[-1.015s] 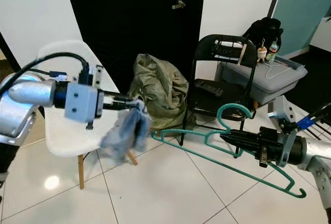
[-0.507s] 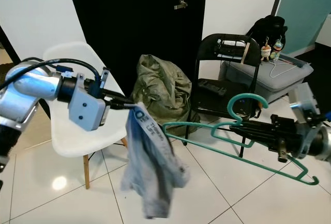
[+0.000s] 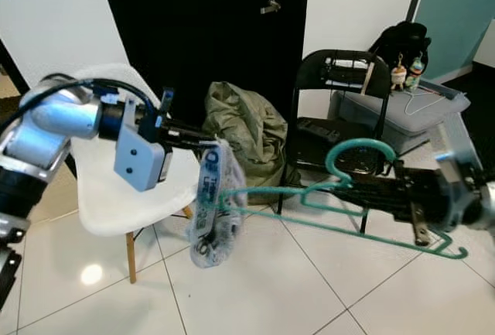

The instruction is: Hang hanger

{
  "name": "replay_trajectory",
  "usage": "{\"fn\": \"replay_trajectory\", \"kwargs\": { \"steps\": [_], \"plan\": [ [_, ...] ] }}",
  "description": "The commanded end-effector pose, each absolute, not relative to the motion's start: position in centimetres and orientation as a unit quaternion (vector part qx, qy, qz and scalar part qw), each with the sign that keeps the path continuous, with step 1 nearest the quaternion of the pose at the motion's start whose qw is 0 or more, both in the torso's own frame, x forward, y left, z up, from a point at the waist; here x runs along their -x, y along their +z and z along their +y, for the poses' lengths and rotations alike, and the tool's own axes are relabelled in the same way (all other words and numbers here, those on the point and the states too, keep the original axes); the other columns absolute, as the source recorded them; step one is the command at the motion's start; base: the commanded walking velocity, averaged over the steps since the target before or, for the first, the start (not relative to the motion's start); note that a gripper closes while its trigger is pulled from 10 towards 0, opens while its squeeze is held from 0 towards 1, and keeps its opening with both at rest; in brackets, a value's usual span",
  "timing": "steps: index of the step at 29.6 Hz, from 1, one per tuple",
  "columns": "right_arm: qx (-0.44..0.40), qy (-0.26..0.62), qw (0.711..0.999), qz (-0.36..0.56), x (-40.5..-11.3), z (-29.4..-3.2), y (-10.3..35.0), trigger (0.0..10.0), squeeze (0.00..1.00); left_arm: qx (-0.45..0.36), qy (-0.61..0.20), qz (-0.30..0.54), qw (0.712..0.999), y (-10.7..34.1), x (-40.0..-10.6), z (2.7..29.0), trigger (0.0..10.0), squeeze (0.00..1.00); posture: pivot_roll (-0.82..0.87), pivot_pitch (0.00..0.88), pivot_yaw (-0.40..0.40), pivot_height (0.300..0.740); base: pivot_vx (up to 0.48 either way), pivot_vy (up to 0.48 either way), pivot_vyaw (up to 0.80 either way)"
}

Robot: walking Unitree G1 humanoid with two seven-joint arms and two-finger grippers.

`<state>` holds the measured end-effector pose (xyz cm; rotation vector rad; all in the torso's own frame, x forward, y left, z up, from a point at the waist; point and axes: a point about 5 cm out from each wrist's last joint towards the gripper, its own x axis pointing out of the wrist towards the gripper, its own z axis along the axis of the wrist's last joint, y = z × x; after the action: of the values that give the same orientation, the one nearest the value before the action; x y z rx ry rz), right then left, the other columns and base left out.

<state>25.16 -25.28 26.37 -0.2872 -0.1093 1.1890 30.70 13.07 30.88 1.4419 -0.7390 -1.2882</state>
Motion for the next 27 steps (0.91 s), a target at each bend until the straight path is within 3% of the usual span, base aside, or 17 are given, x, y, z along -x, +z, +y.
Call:
{"fn": "replay_trajectory", "kwargs": {
  "steps": [1,7,15,27],
  "plan": [
    [0.147,0.541,0.826,-0.057,-25.6,-25.1,26.3,10.0,0.00,-0.596,-0.541,-0.312,0.505,30.9,-30.5,12.8,10.0,0.00,-0.03,0.000,0.051,0.740,0.000,0.000,0.00],
    [0.161,0.505,0.845,-0.068,-25.6,-25.2,26.9,10.0,0.00,-0.599,-0.540,-0.311,0.504,30.7,-30.6,12.9,10.0,0.00,-0.03,0.000,0.059,0.740,0.000,0.000,0.00],
    [0.162,0.523,0.836,-0.044,-24.4,-25.3,26.6,10.0,0.00,-0.597,-0.540,-0.314,0.504,30.5,-30.8,12.8,10.0,0.00,-0.04,0.000,0.062,0.740,0.000,0.000,0.00],
    [0.169,0.557,0.812,0.031,-23.8,-23.6,23.7,10.0,0.00,-0.589,-0.545,-0.328,0.498,30.4,-30.7,11.9,10.0,0.00,-0.05,0.000,0.068,0.740,0.000,0.000,0.00]
  ]
}}
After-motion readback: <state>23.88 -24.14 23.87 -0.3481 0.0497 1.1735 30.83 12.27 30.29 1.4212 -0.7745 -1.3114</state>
